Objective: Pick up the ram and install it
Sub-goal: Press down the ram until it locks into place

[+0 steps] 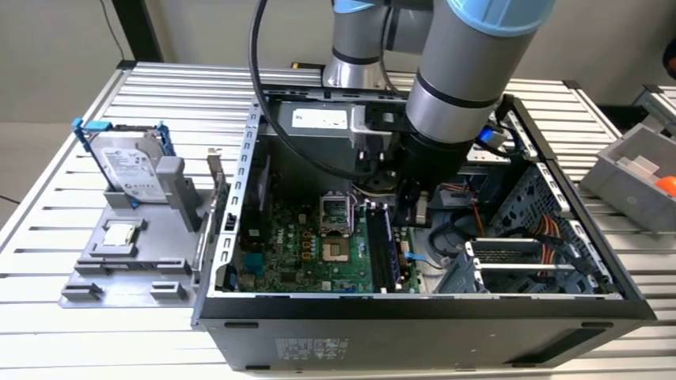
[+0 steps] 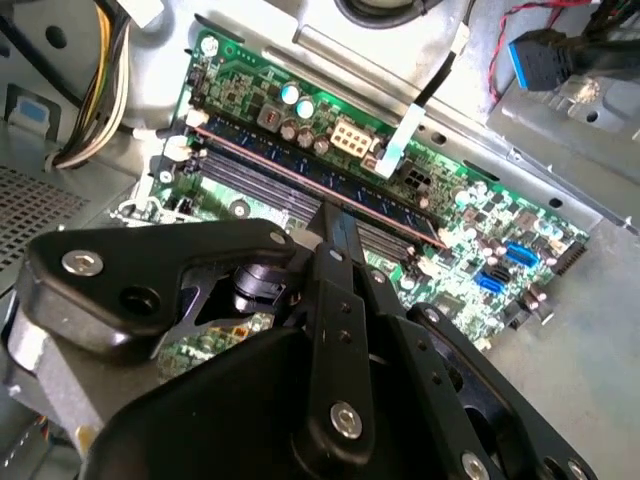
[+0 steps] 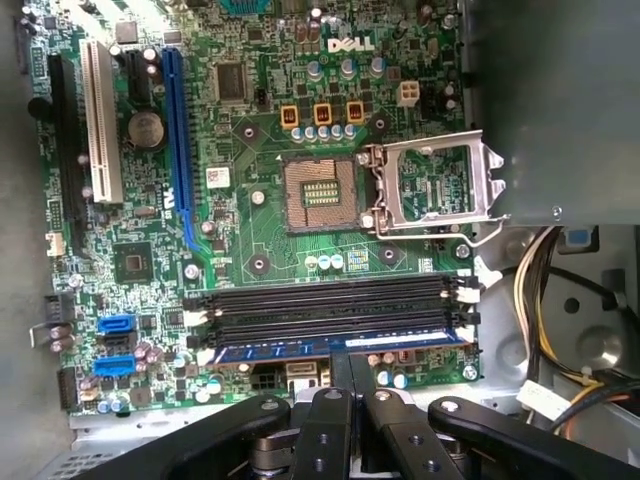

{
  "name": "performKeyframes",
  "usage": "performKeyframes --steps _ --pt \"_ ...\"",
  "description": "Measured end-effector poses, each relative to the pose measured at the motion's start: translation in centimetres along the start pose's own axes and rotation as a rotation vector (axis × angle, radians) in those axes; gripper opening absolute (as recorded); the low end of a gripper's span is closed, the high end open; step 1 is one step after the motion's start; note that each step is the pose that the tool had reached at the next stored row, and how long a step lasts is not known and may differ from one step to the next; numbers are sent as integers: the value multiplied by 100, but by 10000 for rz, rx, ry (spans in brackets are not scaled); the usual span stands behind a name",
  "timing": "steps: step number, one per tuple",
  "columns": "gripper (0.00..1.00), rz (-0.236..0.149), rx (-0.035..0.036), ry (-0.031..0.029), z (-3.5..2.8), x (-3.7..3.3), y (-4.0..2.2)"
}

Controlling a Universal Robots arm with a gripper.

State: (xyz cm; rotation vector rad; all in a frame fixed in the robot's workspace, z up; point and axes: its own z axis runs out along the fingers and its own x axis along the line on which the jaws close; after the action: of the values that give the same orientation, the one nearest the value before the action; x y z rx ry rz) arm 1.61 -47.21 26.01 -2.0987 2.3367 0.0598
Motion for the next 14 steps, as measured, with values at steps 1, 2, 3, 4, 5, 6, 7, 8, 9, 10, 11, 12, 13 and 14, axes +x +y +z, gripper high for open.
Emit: performKeyframes --steps 1,2,3,4,5,6,7,8,9,10,11,12,13,14 --pt "0 0 0 0 -15 -1 0" --pt "0 0 0 1 -33 -1 1" --pt "0 0 1 0 -52 -2 2" --pt "0 0 1 3 -71 -2 2" --pt "0 1 1 3 -88 -2 3" --pt "0 0 1 5 -106 -3 3" --pt "0 1 1 6 -124 -3 4" --pt "0 1 1 8 -142 -4 4" --pt "0 1 1 7 -157 -4 5" --pt "0 1 1 7 -172 -5 5" --pt "0 1 2 8 -187 -5 5" --pt "0 1 1 7 -199 -5 6" --pt "0 0 1 9 -211 -6 6" --pt "0 0 1 9 -219 -6 6"
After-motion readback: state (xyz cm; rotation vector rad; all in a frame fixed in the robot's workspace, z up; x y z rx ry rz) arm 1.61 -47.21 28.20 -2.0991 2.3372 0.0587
